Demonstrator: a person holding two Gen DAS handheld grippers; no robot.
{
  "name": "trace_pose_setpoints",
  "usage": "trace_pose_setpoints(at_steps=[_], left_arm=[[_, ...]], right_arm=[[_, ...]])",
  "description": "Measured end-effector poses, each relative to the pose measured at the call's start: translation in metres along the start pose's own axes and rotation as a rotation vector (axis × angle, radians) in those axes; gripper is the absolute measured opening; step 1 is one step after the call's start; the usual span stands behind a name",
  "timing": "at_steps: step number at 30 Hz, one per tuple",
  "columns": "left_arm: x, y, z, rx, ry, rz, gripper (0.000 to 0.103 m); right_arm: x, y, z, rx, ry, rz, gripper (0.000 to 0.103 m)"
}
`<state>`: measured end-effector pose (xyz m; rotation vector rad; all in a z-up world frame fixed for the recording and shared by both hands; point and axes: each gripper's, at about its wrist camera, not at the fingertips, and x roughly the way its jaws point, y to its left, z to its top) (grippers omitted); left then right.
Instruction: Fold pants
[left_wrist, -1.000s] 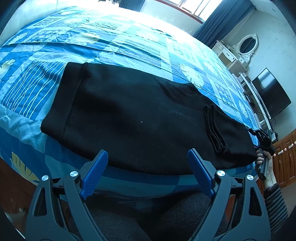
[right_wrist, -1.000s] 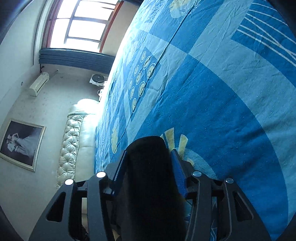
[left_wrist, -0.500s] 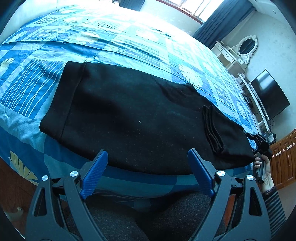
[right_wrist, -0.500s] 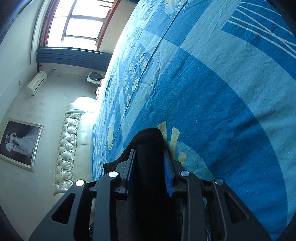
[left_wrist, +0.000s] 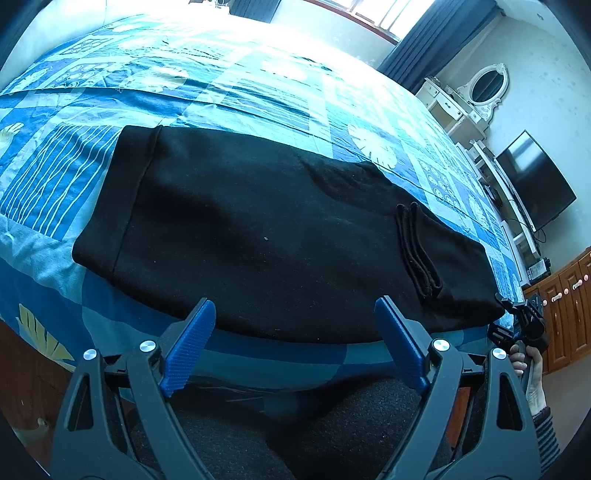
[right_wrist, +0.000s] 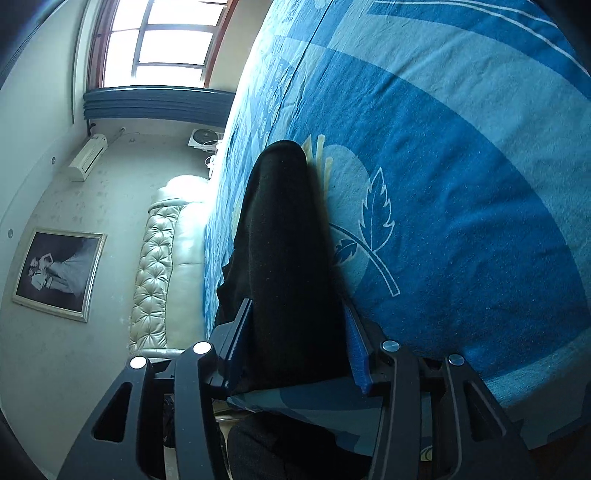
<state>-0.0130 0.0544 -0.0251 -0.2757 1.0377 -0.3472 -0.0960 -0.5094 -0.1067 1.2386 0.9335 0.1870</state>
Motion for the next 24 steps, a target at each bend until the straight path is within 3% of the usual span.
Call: trace_pose_setpoints(at_steps=[5, 13, 19, 21, 24], left_arm=[[0.000, -0.002, 0.000, 0.002, -0.003, 0.000, 0.088], [-0.001, -0.004, -0.001, 0.010, -0.003, -0.001, 0.088], [-0.002, -0.004, -0.001, 0.014, -0.006, 0.001, 0.088], [-0.003, -0.001, 0.000, 0.008, -0.008, 0.001, 0.088], [-0.004, 0.001, 0.002, 0.006, -0.016, 0.001, 0.088]], right_arm=[[0.003, -0.002, -0.003, -0.046, 0.005, -0.060, 0.025], [0.003, -0.002, -0.003, -0.063, -0.005, -0.081, 0.023], [-0.004, -0.004, -0.005, -0.027, -0.026, -0.007, 0.032], [-0.010, 0.000, -0.004, -0.016, -0.034, -0.025, 0.036], [-0.029, 0.007, -0.003, -0.019, -0.112, -0.079, 0.041]])
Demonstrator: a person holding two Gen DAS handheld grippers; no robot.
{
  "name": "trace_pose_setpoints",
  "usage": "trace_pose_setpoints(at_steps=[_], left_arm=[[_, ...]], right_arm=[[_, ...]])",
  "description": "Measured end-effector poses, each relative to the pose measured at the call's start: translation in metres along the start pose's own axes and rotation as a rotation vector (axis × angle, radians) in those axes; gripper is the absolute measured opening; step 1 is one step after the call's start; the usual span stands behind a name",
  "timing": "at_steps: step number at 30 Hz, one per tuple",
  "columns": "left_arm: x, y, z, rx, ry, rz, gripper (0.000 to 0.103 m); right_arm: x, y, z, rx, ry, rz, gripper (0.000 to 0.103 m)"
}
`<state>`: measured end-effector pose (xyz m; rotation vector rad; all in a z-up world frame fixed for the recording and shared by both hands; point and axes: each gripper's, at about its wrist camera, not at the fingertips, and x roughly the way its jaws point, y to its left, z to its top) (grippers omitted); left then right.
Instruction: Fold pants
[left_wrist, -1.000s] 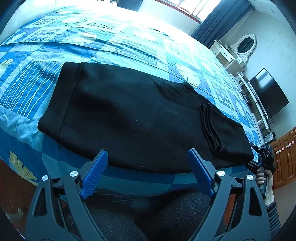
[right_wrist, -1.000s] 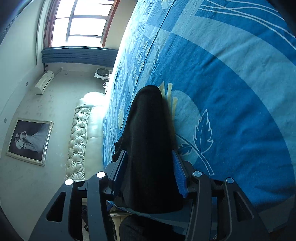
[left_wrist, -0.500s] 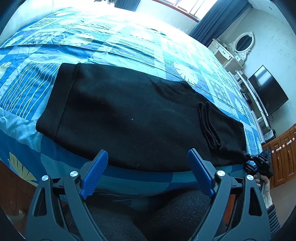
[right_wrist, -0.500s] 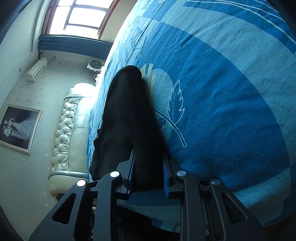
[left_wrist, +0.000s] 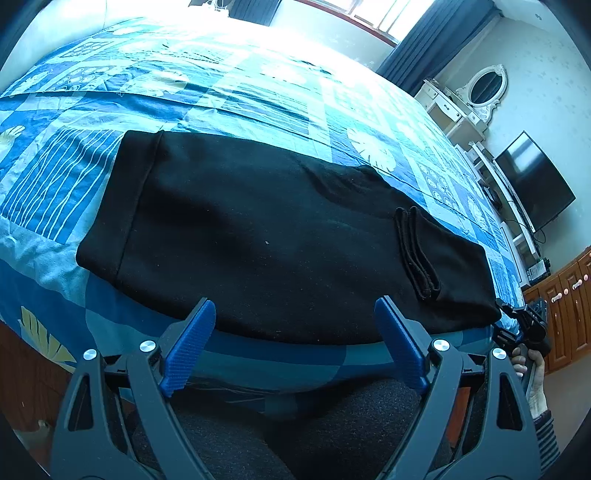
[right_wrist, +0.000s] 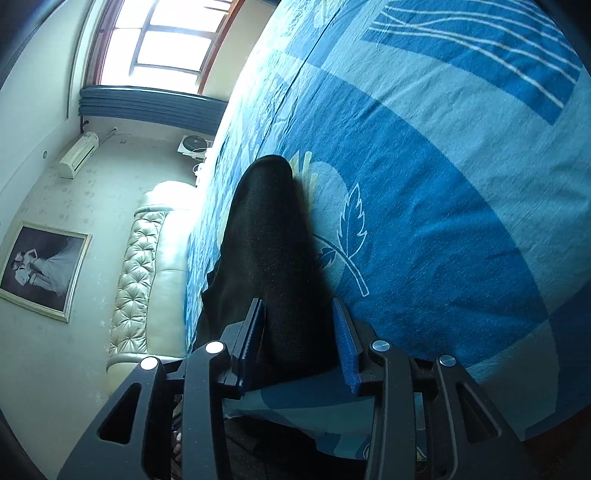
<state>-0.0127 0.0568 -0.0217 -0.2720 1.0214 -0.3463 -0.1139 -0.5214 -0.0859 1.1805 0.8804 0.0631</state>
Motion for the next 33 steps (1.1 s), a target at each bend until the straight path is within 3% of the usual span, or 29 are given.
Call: trace_pose_setpoints(at_steps=[2, 6, 11, 18, 23, 25, 33], left_arm=[[0.000, 0.001, 0.001, 0.000, -0.001, 0.003, 0.088], [0.000, 0.003, 0.002, -0.007, 0.000, 0.002, 0.088], [-0.001, 0.004, 0.001, -0.001, -0.003, 0.010, 0.088], [-0.001, 0.010, 0.004, -0.021, -0.005, 0.016, 0.088], [-0.005, 0.017, 0.005, -0.034, -0.013, 0.023, 0.088], [-0.006, 0.020, 0.007, -0.037, -0.016, 0.029, 0.088], [-0.004, 0.055, 0.021, -0.093, -0.003, 0.023, 0.088]], right_arm=[[-0.012, 0.005, 0.000, 0.010, -0.061, -0.006, 0.041], [-0.010, 0.037, -0.009, -0.051, -0.069, 0.050, 0.041], [0.042, 0.079, -0.030, -0.106, 0.067, 0.139, 0.041], [0.138, 0.129, -0.081, -0.198, 0.289, 0.176, 0.041], [0.181, 0.138, -0.102, -0.169, 0.339, 0.235, 0.041], [0.193, 0.142, -0.110, -0.173, 0.348, 0.207, 0.041], [0.195, 0.139, -0.114, -0.186, 0.350, 0.188, 0.041]])
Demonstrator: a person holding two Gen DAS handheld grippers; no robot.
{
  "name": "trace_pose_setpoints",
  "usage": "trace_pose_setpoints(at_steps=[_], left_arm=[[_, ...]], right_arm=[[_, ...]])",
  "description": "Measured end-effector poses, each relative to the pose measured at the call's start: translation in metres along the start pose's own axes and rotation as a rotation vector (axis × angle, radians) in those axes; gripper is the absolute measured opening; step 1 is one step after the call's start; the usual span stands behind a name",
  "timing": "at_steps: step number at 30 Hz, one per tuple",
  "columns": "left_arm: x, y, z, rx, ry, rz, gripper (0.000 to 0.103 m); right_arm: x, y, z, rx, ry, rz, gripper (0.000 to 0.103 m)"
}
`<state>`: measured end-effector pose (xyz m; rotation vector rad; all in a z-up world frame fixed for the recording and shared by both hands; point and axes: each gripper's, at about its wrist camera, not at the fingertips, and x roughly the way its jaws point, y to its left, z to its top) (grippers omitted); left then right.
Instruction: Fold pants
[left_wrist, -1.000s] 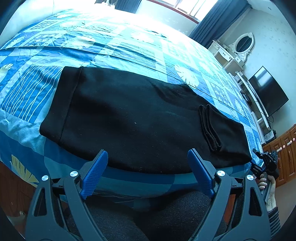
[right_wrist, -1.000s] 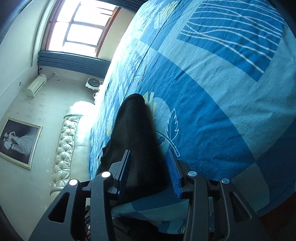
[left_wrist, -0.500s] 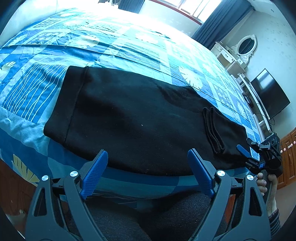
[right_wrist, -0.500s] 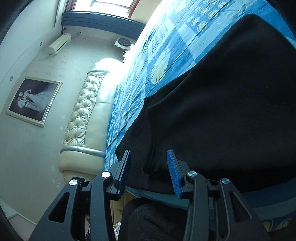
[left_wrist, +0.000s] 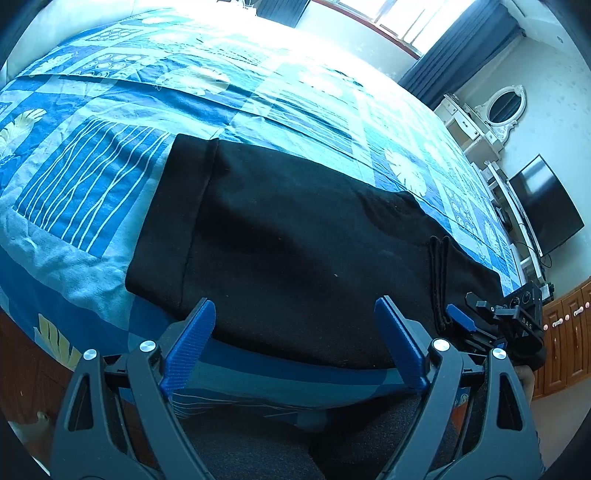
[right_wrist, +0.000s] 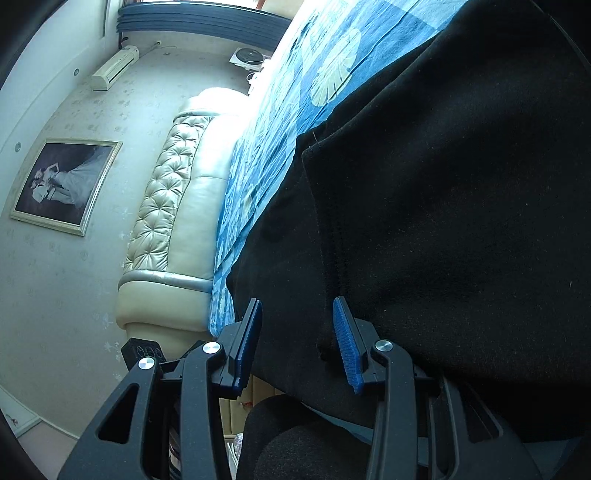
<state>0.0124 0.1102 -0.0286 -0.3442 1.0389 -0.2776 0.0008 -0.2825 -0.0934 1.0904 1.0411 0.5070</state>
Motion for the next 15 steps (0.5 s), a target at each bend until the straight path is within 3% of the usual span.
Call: trace_pose_setpoints(at_steps=[6, 12, 15], left_arm=[[0.000, 0.052, 0.022, -0.098, -0.003, -0.028, 0.088], [0.007, 0.094, 0.040, -0.178, -0.016, -0.080, 0.088], [0.022, 0.110, 0.045, -0.220, 0.027, -0.161, 0.087]], right_arm=[[-0.016, 0.006, -0.004, -0.001, -0.051, 0.031, 0.044], [-0.036, 0.032, -0.020, -0.107, -0.018, -0.019, 0.050], [-0.045, 0.036, -0.027, -0.122, -0.014, -0.023, 0.055]])
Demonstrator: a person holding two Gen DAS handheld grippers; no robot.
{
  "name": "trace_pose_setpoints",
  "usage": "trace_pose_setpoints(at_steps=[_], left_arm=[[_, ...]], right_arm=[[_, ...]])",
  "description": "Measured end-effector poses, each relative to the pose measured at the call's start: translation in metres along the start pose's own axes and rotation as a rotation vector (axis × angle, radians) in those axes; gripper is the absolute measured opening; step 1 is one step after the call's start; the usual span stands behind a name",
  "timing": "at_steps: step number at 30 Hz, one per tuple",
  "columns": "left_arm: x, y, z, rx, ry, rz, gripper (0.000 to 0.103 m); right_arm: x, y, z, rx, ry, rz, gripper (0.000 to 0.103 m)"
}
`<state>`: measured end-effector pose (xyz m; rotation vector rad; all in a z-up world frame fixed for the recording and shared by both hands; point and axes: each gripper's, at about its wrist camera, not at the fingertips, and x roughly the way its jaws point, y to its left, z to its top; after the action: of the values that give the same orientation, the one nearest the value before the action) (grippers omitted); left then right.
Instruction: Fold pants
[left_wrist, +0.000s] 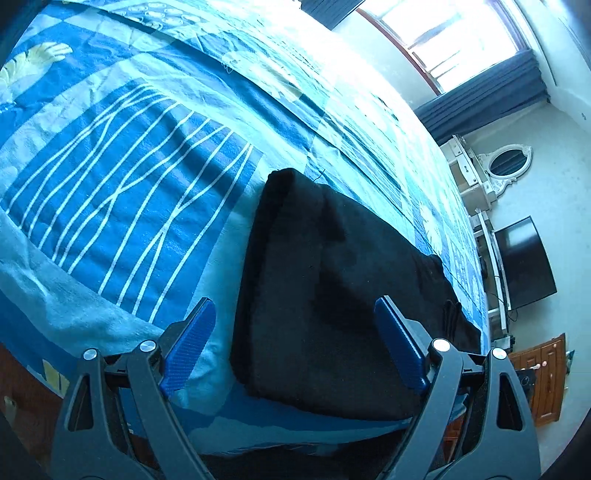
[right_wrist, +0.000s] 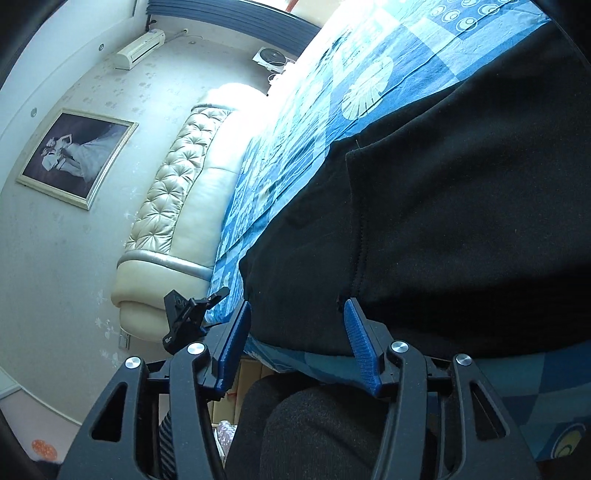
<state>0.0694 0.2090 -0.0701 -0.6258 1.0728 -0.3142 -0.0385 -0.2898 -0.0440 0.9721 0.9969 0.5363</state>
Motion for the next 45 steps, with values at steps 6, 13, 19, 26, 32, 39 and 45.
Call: trace_pose_setpoints(at_steps=[6, 13, 19, 26, 32, 39, 45], left_arm=[[0.019, 0.009, 0.017, 0.004, 0.045, -0.107, 0.087], [0.037, -0.013, 0.021, 0.163, 0.095, -0.079, 0.068], [0.046, -0.015, 0.021, 0.129, 0.131, -0.154, 0.056], [0.052, -0.015, 0.020, 0.079, 0.161, -0.171, 0.021], [0.035, -0.034, 0.024, 0.056, 0.140, -0.160, 0.017], [0.008, -0.079, 0.024, 0.104, 0.100, -0.186, 0.016], [-0.008, -0.134, 0.019, 0.186, 0.091, -0.172, 0.016]], right_arm=[[0.003, 0.002, 0.003, -0.014, 0.001, 0.022, 0.058], [0.014, 0.000, 0.000, -0.014, 0.026, 0.030, 0.059], [0.017, 0.000, -0.002, -0.014, 0.029, 0.018, 0.059], [0.012, 0.001, -0.003, -0.026, 0.016, -0.015, 0.059], [-0.001, -0.001, 0.001, -0.014, -0.036, -0.011, 0.064], [-0.008, -0.008, 0.004, 0.021, -0.075, -0.003, 0.066], [-0.012, -0.017, 0.004, 0.070, -0.101, -0.002, 0.067]])
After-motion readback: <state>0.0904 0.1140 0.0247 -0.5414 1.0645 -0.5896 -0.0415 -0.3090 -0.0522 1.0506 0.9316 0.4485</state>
